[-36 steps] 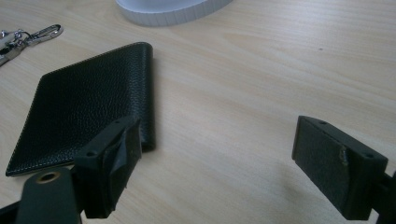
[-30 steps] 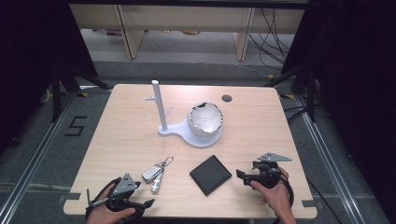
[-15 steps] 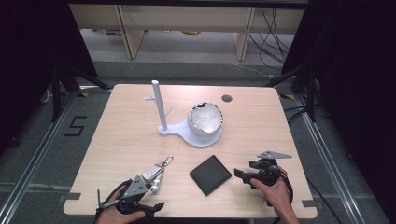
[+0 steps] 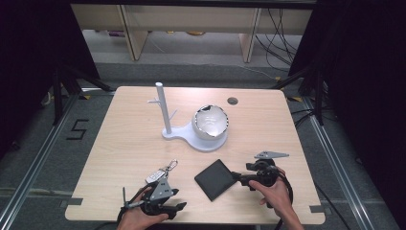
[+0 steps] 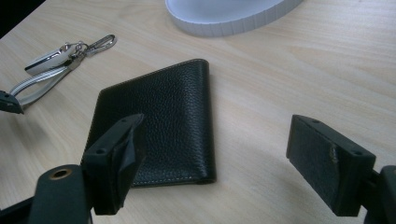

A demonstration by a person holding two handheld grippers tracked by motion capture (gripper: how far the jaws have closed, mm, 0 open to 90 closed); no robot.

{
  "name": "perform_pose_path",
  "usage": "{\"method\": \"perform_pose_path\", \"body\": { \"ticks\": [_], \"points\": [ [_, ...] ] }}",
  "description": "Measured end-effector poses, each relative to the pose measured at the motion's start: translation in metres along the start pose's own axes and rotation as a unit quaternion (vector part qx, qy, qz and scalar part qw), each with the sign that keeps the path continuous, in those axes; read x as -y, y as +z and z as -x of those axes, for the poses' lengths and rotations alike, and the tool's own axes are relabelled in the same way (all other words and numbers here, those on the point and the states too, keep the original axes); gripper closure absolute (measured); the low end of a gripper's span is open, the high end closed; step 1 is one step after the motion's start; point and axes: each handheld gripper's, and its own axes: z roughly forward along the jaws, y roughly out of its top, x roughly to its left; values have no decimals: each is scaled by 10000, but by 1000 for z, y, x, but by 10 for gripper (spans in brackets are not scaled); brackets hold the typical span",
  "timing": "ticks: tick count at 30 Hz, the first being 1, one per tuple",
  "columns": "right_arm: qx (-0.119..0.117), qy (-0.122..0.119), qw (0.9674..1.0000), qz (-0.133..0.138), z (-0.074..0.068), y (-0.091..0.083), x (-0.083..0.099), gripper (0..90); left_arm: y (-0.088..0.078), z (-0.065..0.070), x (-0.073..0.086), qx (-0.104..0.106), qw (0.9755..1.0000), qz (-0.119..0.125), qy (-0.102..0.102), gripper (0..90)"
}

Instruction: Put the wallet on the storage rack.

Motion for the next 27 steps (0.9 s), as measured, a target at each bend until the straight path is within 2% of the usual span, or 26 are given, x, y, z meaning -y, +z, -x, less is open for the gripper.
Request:
{"method": "perform_pose_path", "body": {
  "ticks": [1,2,3,4,5,6,7,8,9,10,12,13,14,15,17,19,22,23,24,27],
  "points": [
    [-53,-16,10000,-19,0,3,0,208,2,0,-3,16,9999,-22,111,554],
    [-53,-16,10000,-19,0,3,0,208,6,2,-5,51,9999,39,80,554],
    [-4,216,9997,-105,-3,3,-1,209,9,2,-8,92,9999,-2,101,594],
    [-4,216,9997,-105,-3,3,-1,209,11,1,-11,124,9997,-41,217,594],
    [29,12,10000,-58,1,4,-2,209,15,2,-13,135,9998,-29,171,614],
    [18,17,10000,-50,1,5,-2,209,18,2,-15,144,9998,-7,163,632],
    [-12,22,10000,-61,1,6,-4,212,21,3,-18,218,9997,-39,144,694],
    [-12,22,10000,-61,1,6,-4,212,23,2,-21,222,9994,-50,274,694],
    [-51,162,9998,-81,-2,7,-4,215,25,2,-23,195,9991,-83,360,718],
    [-4,29,10000,-89,0,7,-5,220,29,2,-25,222,9990,-94,366,744],
    [-100,209,9997,-109,-2,9,-6,229,35,1,-28,163,9989,-95,431,794],
    [-80,80,9999,-108,0,9,-7,243,38,0,-29,170,9987,-125,464,811],
    [-125,53,9998,-131,0,10,-7,258,41,1,-30,173,9990,-98,408,835],
    [-139,29,9998,-148,0,11,-8,260,44,-1,-31,214,9987,-132,452,852],
    [-98,9,9996,-263,-2,14,-10,261,48,-2,-32,245,9990,-112,360,867],
    [-177,10,9995,-266,-2,16,-10,268,51,-3,-34,234,9986,-175,432,873],
    [-186,-65,9992,-339,-2,21,-13,283,55,-4,-34,280,9984,-218,434,884],
    [-211,-51,9992,-337,-3,23,-14,290,57,-3,-34,258,9990,-174,315,886],
    [-211,-19,9991,-360,-3,25,-15,301,57,-4,-34,288,9986,-199,400,887],
    [-253,52,9986,-469,-3,31,-16,316,60,-4,-35,288,9986,-189,406,888]
  ]
}}
